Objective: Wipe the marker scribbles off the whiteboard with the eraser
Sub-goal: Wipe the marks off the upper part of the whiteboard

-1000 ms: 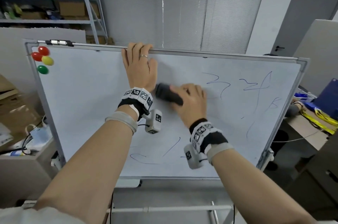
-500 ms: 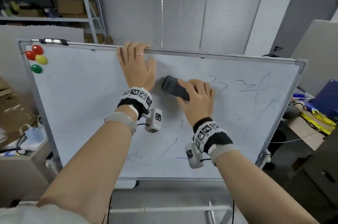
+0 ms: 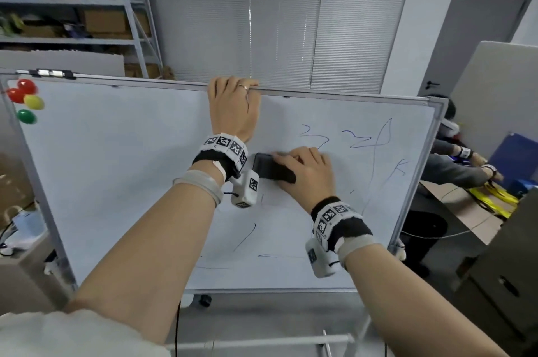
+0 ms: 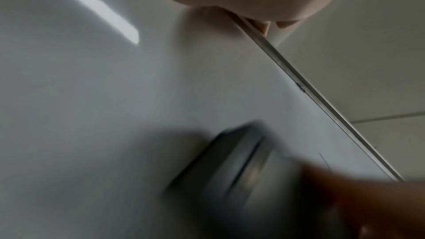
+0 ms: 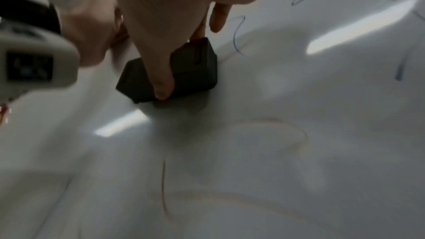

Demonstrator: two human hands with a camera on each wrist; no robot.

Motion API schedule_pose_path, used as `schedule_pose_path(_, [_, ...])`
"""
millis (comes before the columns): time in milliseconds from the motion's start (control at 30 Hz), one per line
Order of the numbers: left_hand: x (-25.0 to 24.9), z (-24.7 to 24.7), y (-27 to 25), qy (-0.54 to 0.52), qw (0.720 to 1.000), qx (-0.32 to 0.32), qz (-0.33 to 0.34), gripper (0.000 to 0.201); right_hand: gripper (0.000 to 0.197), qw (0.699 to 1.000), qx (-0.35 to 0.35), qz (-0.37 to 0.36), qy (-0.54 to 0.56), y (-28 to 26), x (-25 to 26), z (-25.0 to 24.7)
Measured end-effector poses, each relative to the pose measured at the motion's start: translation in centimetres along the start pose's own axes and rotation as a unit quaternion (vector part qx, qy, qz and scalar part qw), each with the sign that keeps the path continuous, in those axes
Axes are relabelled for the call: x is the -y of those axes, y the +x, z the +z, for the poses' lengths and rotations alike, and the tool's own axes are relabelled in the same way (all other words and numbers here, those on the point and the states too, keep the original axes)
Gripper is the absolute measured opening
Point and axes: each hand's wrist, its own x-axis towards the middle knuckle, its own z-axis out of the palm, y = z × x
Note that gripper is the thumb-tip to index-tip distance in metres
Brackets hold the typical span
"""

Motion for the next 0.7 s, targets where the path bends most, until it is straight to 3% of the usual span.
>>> schedule_pose_path(100, [0.2,0.6,0.1,0.008,1.000,-0.014,0.006,0.040,0.054,0.991,-0.095,0.096,0.001,3.8,-1.3,-2.4])
schedule_pose_path(167, [0.2,1.0,0.0,0.008,1.000,-0.027,0.012,0.038,0.051,0.983,-0.140,0.119,0.006,4.9,-2.2,-3.2])
schedule_pose_path(233, [-0.2,1.3,-0.1,0.005,0.999,-0.043,0.009,0.037,0.051,0.985,-0.141,0.101,0.009,3.9,-2.0,-2.5])
schedule_pose_path(367, [-0.1,1.4,-0.1,0.014,0.999,-0.047,-0.002,0.038,0.058,0.999,-0.040,0.004,0.005,0.0,-0.9,0.8])
schedule_pose_path(433, [0.0,1.3,-0.1,0.023,0.999,-0.040,-0.002,0.038,0.058,0.999,-0.031,-0.007,0.001,0.1,-1.1,0.7])
schedule_pose_path(700, [-0.9,1.4,-1.1,0.032,0.996,-0.079,0.005,0.029,0.047,0.972,-0.179,0.139,0.058,2.3,-1.4,-1.6])
